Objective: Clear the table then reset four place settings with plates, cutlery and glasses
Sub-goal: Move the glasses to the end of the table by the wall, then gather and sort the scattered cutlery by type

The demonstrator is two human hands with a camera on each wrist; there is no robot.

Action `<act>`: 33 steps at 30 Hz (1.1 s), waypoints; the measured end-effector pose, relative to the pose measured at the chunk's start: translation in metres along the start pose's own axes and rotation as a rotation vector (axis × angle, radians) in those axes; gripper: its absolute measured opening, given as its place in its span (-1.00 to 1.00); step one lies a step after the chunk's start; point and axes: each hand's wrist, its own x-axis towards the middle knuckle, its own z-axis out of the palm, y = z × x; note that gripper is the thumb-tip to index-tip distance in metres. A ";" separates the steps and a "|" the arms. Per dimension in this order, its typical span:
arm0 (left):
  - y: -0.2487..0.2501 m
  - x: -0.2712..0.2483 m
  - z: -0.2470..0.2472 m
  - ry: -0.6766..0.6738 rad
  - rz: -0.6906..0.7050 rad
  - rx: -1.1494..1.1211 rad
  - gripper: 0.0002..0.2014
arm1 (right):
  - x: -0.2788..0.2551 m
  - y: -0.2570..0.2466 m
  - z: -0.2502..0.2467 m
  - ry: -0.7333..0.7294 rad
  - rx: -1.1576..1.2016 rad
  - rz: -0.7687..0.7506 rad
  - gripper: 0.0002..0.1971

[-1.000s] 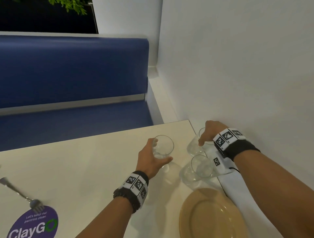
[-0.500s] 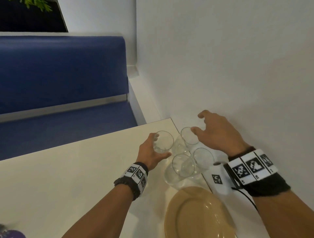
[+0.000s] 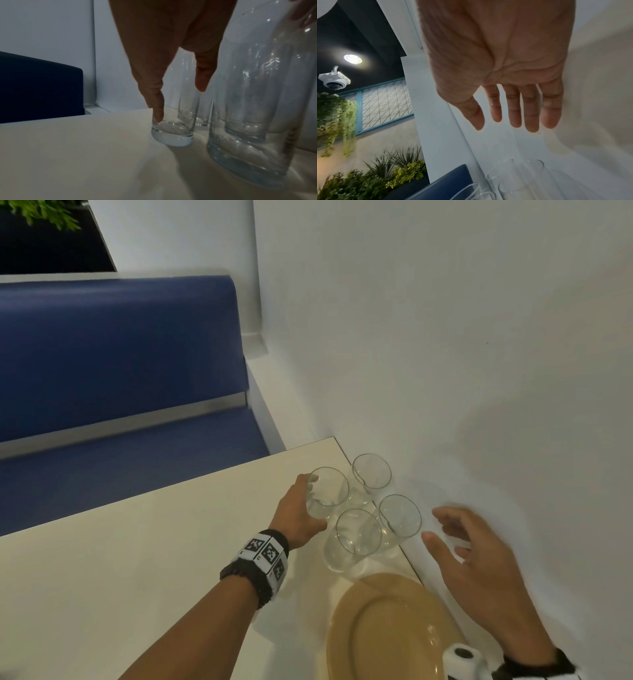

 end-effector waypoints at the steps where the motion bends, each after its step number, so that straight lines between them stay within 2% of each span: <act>1: 0.001 0.000 0.001 -0.004 0.001 -0.001 -0.21 | -0.002 0.001 0.000 0.010 0.015 0.008 -0.71; 4: 0.001 -0.004 0.000 -0.044 -0.002 -0.010 -0.12 | -0.010 -0.002 -0.002 0.032 0.031 -0.006 -0.71; 7: -0.007 -0.022 -0.009 -0.041 -0.039 -0.048 0.01 | -0.021 -0.010 -0.006 0.076 0.000 -0.092 -0.71; 9: -0.019 -0.045 -0.018 0.026 -0.064 -0.070 -0.11 | -0.034 -0.023 -0.006 0.143 0.019 -0.157 -0.75; 12: -0.045 -0.102 -0.038 0.186 -0.085 -0.093 -0.56 | -0.060 -0.049 0.006 0.148 0.170 -0.311 -0.75; 15: -0.069 -0.176 -0.066 0.315 -0.118 -0.173 -0.90 | -0.092 -0.084 0.034 -0.083 0.221 -0.338 -0.74; 18: -0.090 -0.261 -0.093 0.322 -0.207 -0.178 -0.81 | -0.135 -0.125 0.084 -0.342 0.208 -0.412 -0.84; 19: -0.098 -0.289 -0.100 0.293 -0.253 -0.148 -0.78 | -0.155 -0.140 0.102 -0.414 0.164 -0.416 -0.89; 20: -0.107 -0.318 -0.106 0.253 -0.303 -0.105 -0.78 | -0.173 -0.145 0.122 -0.464 0.197 -0.500 -0.91; 22: -0.126 -0.374 -0.113 0.183 -0.390 -0.003 -0.82 | -0.204 -0.155 0.162 -0.602 0.188 -0.530 -0.86; 23: -0.135 -0.401 -0.116 0.186 -0.425 0.034 -0.82 | -0.214 -0.167 0.169 -0.790 0.152 -0.494 -0.87; 24: -0.145 -0.428 -0.119 0.209 -0.473 0.043 -0.81 | -0.228 -0.150 0.202 -0.910 0.049 -0.521 -0.89; 25: -0.155 -0.451 -0.122 0.248 -0.521 0.012 -0.83 | -0.232 -0.120 0.237 -1.016 -0.092 -0.463 -0.87; 26: -0.165 -0.474 -0.123 0.296 -0.570 -0.027 -0.86 | -0.235 -0.076 0.271 -1.046 -0.210 -0.526 -0.80; 28: -0.185 -0.517 -0.130 0.414 -0.643 -0.051 -0.87 | -0.251 -0.031 0.329 -1.069 -0.257 -0.674 -0.39; 29: -0.196 -0.537 -0.135 0.468 -0.663 -0.051 -0.88 | -0.257 -0.030 0.344 -1.216 -0.292 -0.717 -0.35; 30: -0.206 -0.555 -0.143 0.526 -0.682 -0.074 -0.90 | -0.274 -0.058 0.342 -1.349 -0.321 -0.616 -0.54; 31: -0.219 -0.573 -0.153 0.567 -0.694 -0.097 -0.93 | -0.291 -0.107 0.334 -1.481 -0.340 -0.446 -0.76; 32: -0.233 -0.590 -0.164 0.602 -0.700 -0.105 -0.90 | -0.310 -0.157 0.334 -1.394 -0.325 -0.385 -0.86; 33: -0.240 -0.599 -0.172 0.636 -0.706 -0.101 -0.87 | -0.312 -0.193 0.330 -1.362 -0.405 -0.377 -0.86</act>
